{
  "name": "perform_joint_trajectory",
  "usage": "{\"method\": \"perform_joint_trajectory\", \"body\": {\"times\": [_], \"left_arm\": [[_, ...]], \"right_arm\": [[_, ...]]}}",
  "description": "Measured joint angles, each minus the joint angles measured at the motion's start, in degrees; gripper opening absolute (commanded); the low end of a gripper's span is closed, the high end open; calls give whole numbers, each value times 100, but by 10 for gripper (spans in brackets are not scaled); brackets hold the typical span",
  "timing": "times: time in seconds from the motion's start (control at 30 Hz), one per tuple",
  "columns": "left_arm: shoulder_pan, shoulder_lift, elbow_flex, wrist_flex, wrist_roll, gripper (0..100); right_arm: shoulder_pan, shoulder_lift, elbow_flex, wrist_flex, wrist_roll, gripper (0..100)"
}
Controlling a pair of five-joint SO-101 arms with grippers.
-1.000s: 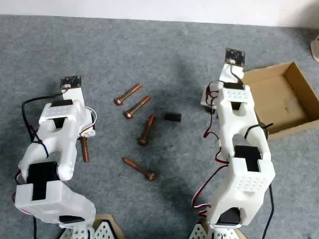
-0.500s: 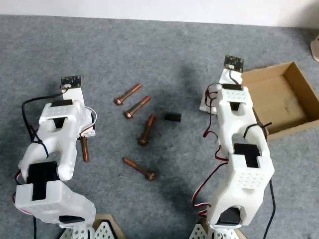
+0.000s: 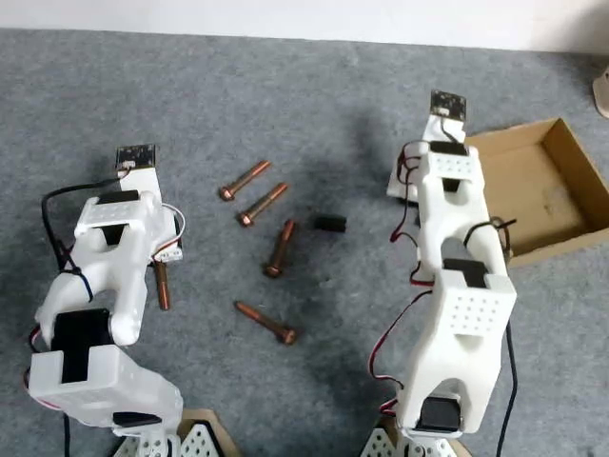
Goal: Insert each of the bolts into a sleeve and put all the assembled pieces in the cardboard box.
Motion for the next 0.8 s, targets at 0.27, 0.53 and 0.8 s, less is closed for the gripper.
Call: {"method": "perform_joint_trajectory", "body": {"times": [0.27,0.53,0.8], "left_arm": [[0,0,0,-70,0,7],[0,0,0,-88,0,7],[0,0,0,-88,0,7]], "right_arm": [[44,308,-993,985,26,5],[-44,387,-1670,2022,325,5],[-53,396,-3200,3314,387,5]]}}
